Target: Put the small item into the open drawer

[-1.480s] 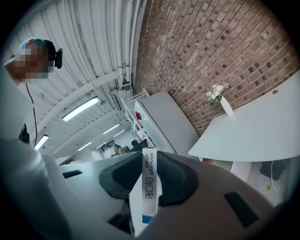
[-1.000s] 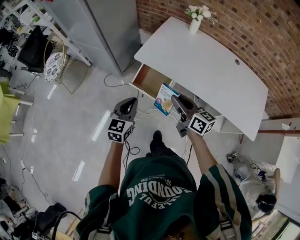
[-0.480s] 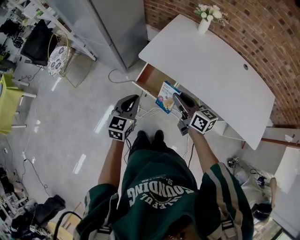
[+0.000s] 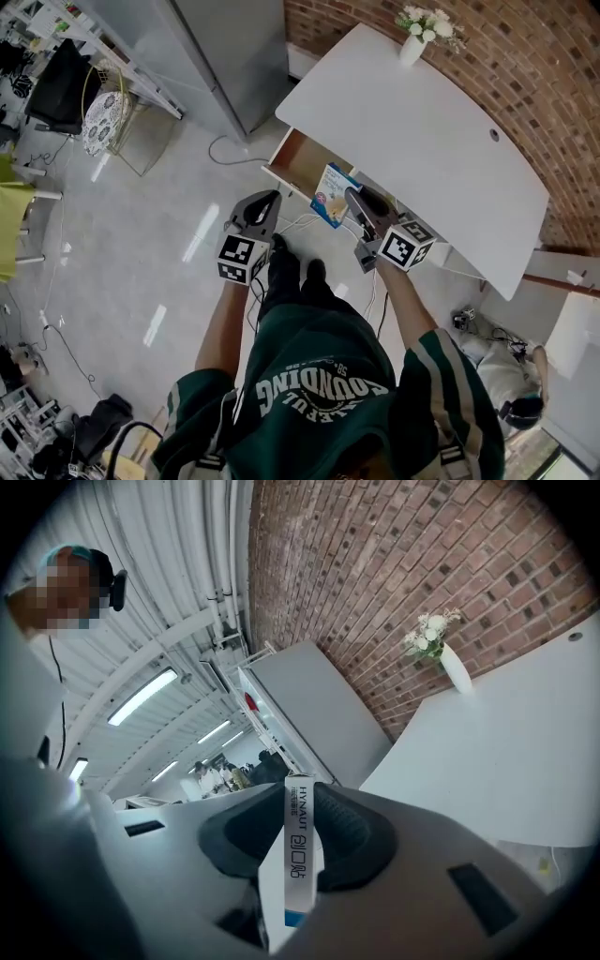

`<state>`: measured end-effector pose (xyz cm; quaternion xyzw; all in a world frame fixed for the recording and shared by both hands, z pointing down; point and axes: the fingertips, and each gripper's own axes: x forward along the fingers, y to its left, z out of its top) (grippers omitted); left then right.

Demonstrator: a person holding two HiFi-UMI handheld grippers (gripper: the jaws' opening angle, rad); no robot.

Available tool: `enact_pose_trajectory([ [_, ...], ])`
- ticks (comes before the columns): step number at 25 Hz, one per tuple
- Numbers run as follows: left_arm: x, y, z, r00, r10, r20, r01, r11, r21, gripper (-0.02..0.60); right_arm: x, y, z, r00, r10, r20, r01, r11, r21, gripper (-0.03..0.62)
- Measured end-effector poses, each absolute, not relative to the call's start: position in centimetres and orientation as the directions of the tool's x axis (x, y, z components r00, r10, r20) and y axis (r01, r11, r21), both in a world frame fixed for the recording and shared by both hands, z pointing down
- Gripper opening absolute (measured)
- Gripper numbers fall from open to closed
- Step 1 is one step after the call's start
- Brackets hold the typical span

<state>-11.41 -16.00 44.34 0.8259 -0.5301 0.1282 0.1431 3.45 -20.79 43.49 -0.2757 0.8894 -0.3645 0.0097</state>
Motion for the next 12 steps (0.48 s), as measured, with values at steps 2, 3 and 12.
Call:
enact_pose_trajectory([
  [2,-11.8,-16.7,45.0,0.416,-0.833,0.365,-0.908,-0.404,0.113,0.02,3.1,-21.3,43.9,-0.841,-0.505,0.194,-0.494,0.572,-0.655,0.11],
  [3,-12.0,-17.0,45.3,0.421,-0.83,0.367,-0.906,-0.406,0.12,0.021,2.9,-21.5,44.2,-0.838,-0.507,0.2,-0.5,0.568,-0.654,0.11],
  [12,-13.5,-18.1,47.9,0.432,-0.816,0.384,-0.902,-0.402,0.16,0.02,0.9,-22.9,46.3,-0.831,-0.5,0.244,-0.525,0.561,-0.64,0.111],
])
